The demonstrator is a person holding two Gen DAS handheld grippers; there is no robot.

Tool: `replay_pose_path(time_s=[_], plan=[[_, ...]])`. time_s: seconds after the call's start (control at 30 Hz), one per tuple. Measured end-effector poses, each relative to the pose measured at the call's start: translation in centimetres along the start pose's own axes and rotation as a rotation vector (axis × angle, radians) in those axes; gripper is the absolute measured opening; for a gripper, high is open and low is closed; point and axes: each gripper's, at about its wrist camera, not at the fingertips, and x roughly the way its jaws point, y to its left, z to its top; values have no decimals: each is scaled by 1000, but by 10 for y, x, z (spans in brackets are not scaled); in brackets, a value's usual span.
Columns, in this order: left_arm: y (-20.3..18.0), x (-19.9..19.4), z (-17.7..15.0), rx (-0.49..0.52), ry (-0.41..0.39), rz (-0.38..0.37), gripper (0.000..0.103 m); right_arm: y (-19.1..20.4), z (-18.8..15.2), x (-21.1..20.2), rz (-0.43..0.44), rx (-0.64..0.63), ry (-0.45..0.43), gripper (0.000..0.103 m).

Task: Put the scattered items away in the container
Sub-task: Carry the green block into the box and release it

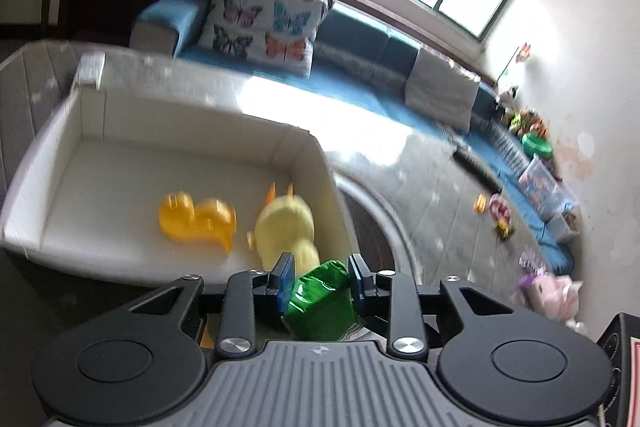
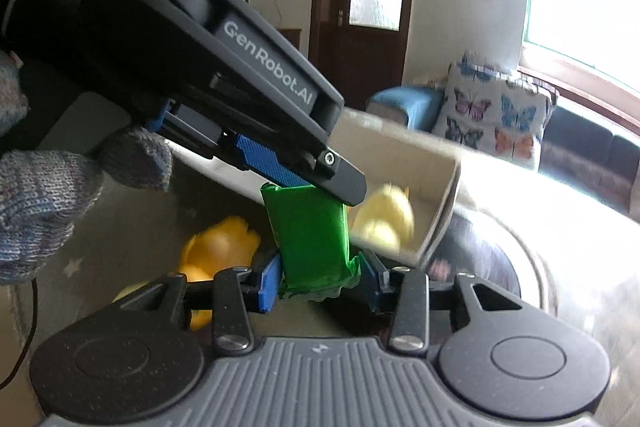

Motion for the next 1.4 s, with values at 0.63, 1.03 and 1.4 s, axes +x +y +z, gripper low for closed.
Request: replay_pose_path(time_s=[0.63,1.03,1.4], plan=[[62,34,34,-135,-64,-14,32,-15,41,80,23,-72,37,44],[74,34,33,-168,-86,-5,34,-15,39,73,14,-71,33,45],[81,38,28,-185,-56,22,33,-17,40,66,31,-49,18,55]])
